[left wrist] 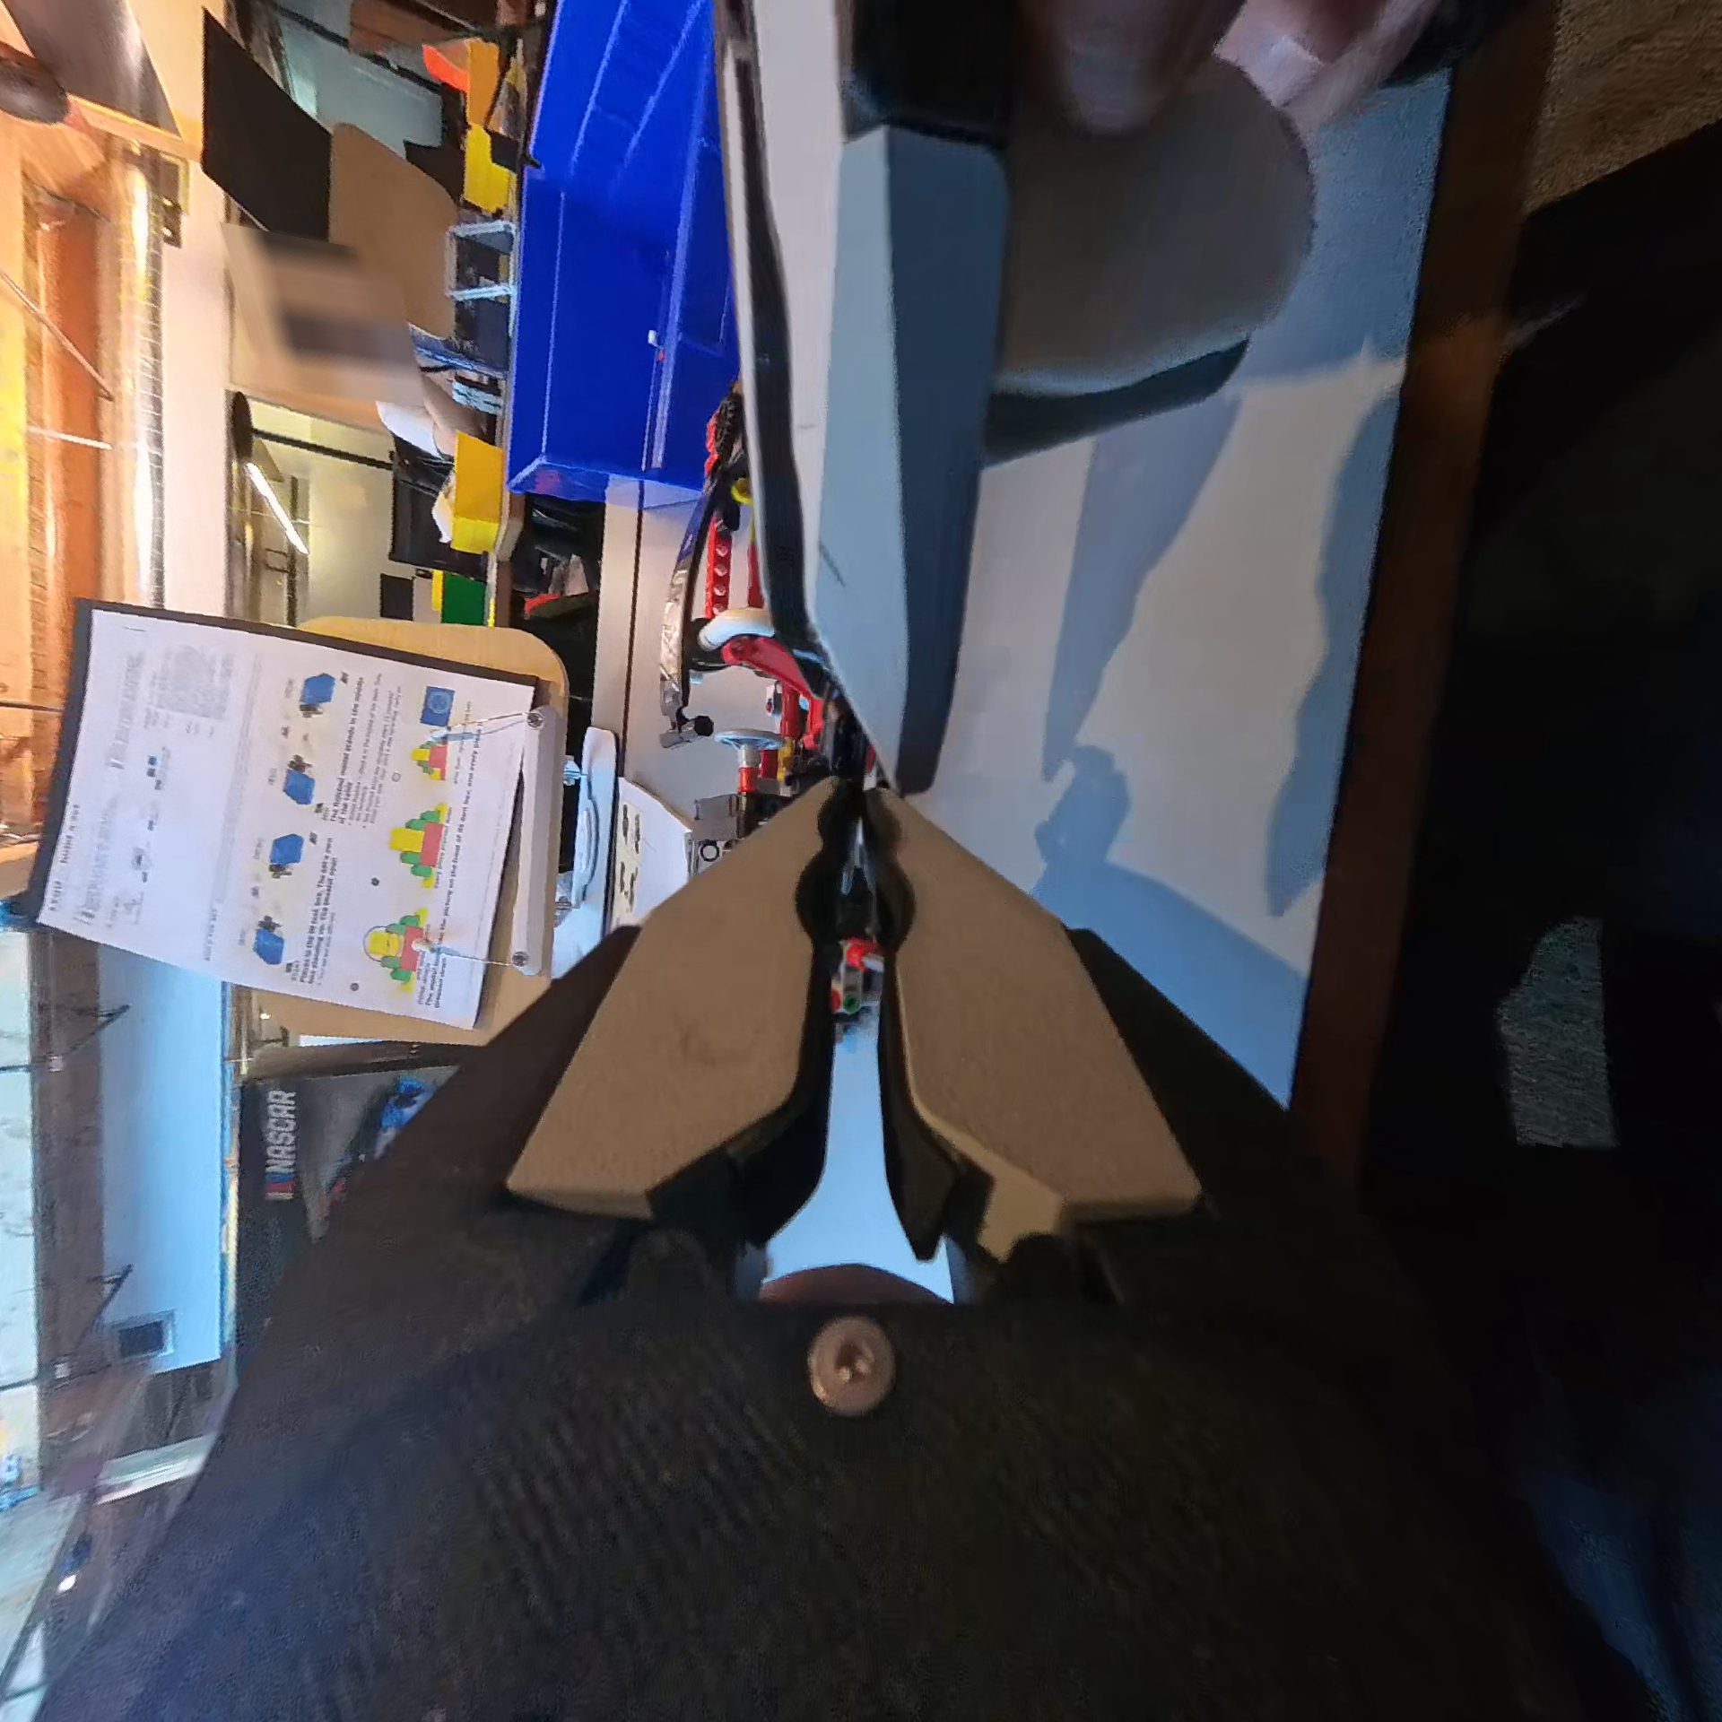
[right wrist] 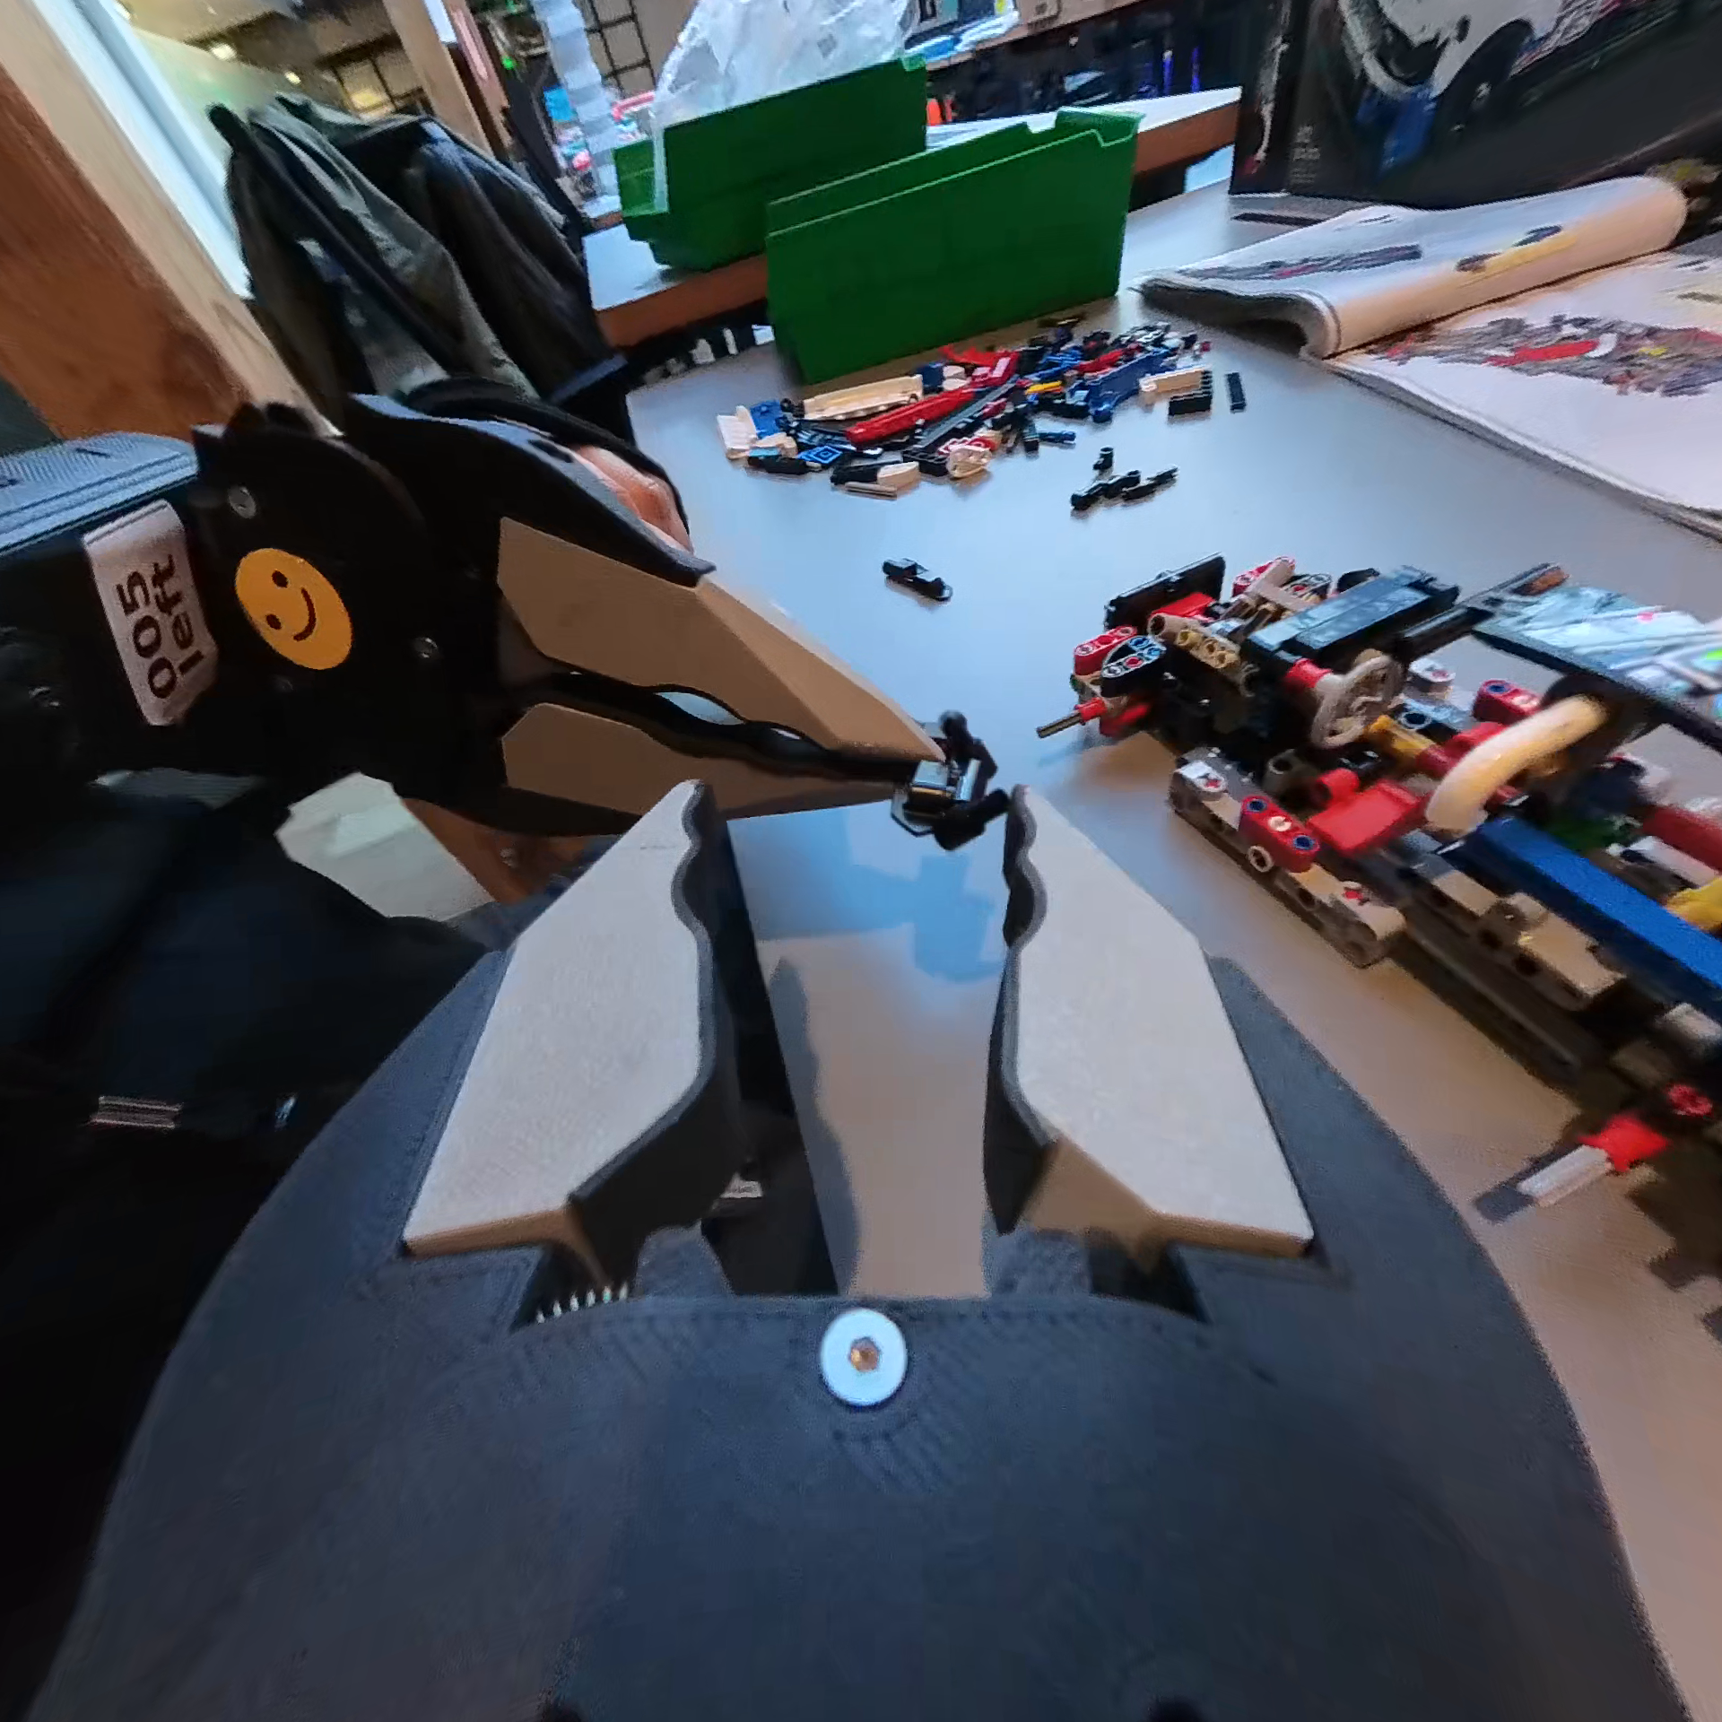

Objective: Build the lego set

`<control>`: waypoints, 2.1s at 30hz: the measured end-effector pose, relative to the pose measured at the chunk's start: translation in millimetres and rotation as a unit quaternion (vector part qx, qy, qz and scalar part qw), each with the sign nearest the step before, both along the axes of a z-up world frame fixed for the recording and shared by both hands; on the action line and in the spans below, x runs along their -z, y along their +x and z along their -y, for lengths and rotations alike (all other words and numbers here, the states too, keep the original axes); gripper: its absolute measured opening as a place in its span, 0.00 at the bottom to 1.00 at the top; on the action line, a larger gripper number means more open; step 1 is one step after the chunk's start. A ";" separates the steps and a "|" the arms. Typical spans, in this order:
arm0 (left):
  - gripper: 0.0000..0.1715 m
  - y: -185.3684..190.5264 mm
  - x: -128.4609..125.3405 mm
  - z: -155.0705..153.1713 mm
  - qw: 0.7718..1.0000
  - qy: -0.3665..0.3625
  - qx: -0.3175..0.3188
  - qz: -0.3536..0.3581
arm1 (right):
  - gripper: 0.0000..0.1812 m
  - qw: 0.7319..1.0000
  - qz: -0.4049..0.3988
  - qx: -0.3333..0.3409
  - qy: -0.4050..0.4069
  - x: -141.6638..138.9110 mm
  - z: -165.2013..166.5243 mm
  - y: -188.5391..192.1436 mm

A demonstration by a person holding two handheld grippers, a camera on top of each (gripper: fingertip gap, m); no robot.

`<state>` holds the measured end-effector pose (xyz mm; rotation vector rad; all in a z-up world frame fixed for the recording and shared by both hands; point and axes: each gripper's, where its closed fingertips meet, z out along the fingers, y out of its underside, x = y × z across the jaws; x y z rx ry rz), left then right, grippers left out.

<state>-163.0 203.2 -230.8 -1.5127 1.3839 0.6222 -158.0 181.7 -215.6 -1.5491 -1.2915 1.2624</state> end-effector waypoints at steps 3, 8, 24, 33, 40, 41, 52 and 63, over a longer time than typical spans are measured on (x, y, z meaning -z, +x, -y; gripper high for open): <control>0.00 0.3 2.0 -6.2 1.000 -0.020 -0.001 0.020 | 0.31 0.999 0.014 0.021 0.043 2.3 -6.7 -1.2; 0.00 8.8 15.5 -6.2 0.992 -0.108 0.023 0.056 | 0.31 0.995 0.036 0.027 0.093 7.4 -21.5 7.2; 0.00 29.7 7.0 -10.3 0.742 -0.581 0.106 0.317 | 0.33 0.982 -0.055 0.051 0.171 -17.7 -78.2 36.0; 0.00 46.4 17.6 2.2 0.681 -0.684 0.079 0.247 | 0.27 0.935 0.085 0.024 0.343 22.8 -52.1 52.6; 0.00 54.9 23.2 28.1 0.598 -0.778 0.057 0.186 | 0.22 0.880 0.220 -0.074 0.415 55.2 -5.7 54.6; 0.00 58.8 22.2 31.5 0.589 -0.784 0.060 0.188 | 0.20 0.883 0.219 -0.076 0.409 56.2 -0.8 52.4; 0.00 63.3 24.9 30.8 0.560 -0.788 0.065 0.248 | 0.09 0.876 0.200 -0.017 0.439 50.5 -1.9 49.5; 0.14 42.5 24.0 -5.5 0.773 -0.561 0.070 0.289 | 0.09 0.932 0.193 0.014 0.305 56.8 -27.4 55.6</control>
